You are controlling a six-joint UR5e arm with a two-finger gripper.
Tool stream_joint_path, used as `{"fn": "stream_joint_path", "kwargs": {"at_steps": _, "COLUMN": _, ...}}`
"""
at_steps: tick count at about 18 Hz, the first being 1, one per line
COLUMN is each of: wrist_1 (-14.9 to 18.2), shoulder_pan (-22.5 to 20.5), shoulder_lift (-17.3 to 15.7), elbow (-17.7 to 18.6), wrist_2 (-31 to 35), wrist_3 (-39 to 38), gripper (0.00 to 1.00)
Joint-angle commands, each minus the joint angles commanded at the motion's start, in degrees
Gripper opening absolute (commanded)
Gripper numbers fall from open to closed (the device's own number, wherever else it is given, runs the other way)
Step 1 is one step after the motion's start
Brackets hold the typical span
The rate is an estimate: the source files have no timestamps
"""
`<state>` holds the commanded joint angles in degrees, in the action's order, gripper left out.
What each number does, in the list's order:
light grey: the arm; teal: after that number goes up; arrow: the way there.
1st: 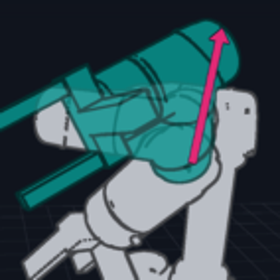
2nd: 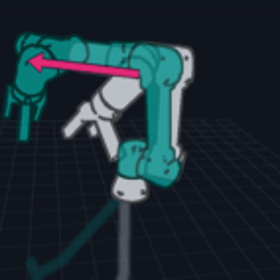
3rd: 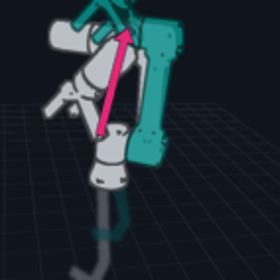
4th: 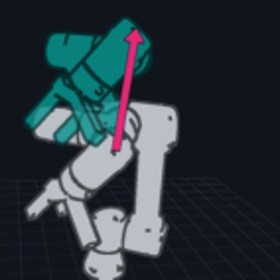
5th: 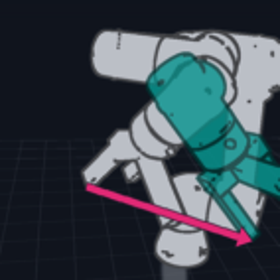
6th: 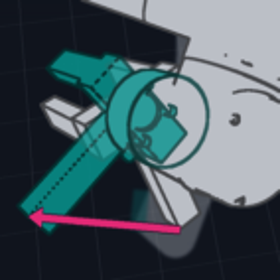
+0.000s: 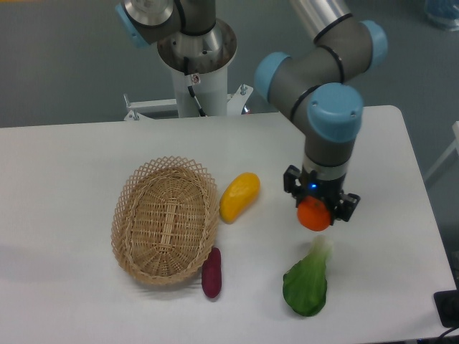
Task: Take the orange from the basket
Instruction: 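Carry the held orange away from the basket, past the yellow mango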
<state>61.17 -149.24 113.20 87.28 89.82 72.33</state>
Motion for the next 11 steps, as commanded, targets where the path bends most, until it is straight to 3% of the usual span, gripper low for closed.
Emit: {"fn": "stream_joint_path", "kwargs": {"at_steps": 11, "wrist_1": -0.2, "shoulder_pan": -3.7, "shoulder_lift": 1.7, "elbow": -1.8, "wrist_2": -0.1, "wrist_3": 6.0, "gripper": 0.55}}
